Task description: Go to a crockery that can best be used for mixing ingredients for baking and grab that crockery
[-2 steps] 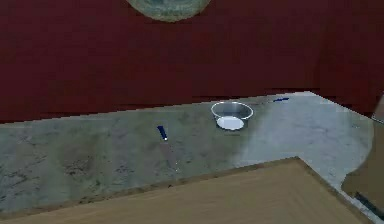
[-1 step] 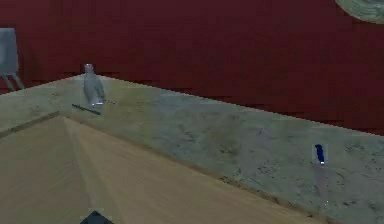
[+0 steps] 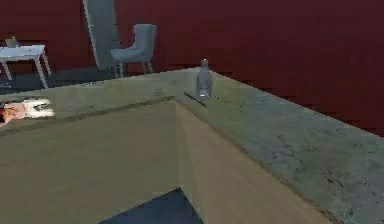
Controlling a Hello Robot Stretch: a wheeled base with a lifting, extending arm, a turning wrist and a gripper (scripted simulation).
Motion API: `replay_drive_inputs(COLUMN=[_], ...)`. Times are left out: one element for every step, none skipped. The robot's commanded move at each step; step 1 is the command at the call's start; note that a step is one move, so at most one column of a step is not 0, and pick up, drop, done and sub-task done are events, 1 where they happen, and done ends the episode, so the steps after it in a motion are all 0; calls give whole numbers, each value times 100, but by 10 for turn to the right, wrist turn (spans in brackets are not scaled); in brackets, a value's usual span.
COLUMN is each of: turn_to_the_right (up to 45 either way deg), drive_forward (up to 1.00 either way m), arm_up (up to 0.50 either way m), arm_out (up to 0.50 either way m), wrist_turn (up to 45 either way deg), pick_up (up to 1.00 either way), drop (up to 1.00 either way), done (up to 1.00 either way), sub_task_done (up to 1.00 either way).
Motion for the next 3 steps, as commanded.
replay_drive_inputs(turn_to_the_right=[450,450,90], drive_forward=[0,0,0], arm_up=[0,0,0], arm_out=[0,0,0], wrist_turn=[0,0,0], pick_up=[0,0,0], drop=[0,0,0], done=[0,0,0], sub_task_done=[0,0,0])
